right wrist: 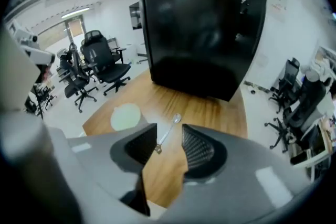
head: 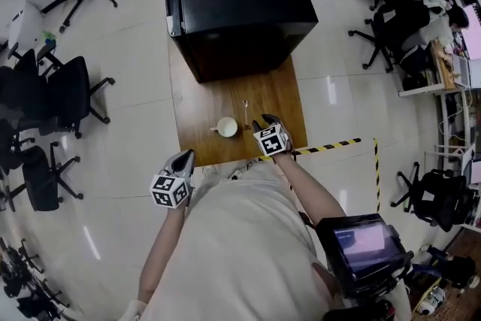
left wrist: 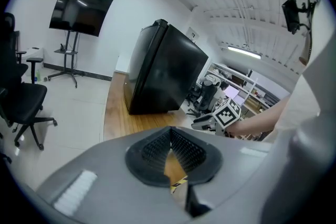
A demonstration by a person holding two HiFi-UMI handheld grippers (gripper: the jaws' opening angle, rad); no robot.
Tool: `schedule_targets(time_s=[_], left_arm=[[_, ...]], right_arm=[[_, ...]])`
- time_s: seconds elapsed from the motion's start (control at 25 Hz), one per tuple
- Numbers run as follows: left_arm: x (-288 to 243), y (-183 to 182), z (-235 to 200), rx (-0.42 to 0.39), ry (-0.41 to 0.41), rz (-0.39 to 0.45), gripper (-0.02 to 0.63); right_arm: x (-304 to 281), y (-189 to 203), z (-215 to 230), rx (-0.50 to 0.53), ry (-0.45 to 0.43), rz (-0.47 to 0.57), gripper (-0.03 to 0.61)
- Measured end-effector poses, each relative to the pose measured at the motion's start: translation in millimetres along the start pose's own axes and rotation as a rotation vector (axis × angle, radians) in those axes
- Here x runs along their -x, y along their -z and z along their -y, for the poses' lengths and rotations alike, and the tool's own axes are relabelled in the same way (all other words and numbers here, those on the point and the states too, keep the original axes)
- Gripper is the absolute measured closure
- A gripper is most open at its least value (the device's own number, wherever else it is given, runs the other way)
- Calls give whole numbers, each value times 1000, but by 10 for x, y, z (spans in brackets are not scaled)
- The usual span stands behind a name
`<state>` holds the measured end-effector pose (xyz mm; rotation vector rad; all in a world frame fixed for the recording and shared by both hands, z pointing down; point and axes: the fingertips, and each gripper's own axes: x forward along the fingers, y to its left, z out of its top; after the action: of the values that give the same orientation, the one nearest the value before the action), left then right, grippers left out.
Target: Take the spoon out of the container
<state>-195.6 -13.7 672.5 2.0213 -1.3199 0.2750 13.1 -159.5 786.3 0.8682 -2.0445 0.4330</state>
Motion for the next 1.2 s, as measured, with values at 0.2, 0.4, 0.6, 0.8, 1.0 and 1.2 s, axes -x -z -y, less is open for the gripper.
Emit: schedule_targets(time_s=[0.2, 0.4, 0.6, 0.8, 1.0, 1.2], left_arm=[[46, -56, -108, -14, 65, 23, 630], [95, -101, -339, -40, 117, 36, 630], [195, -64, -501, -45, 145, 39, 630], [291, 61, -561, -53, 143, 11, 630], [414, 182, -541, -59, 118, 6, 630], [554, 347, -391, -44, 61, 16, 630]], right_arm=[[253, -205, -141, -94, 17, 32, 430], [546, -457, -339, -156, 49, 102, 431], [768, -543, -503, -226, 64, 163, 443], [952, -582, -776, -229, 22, 206, 454], [1036, -636, -936, -186, 7, 264, 472], [1114, -518, -1120, -136, -42, 297, 472]])
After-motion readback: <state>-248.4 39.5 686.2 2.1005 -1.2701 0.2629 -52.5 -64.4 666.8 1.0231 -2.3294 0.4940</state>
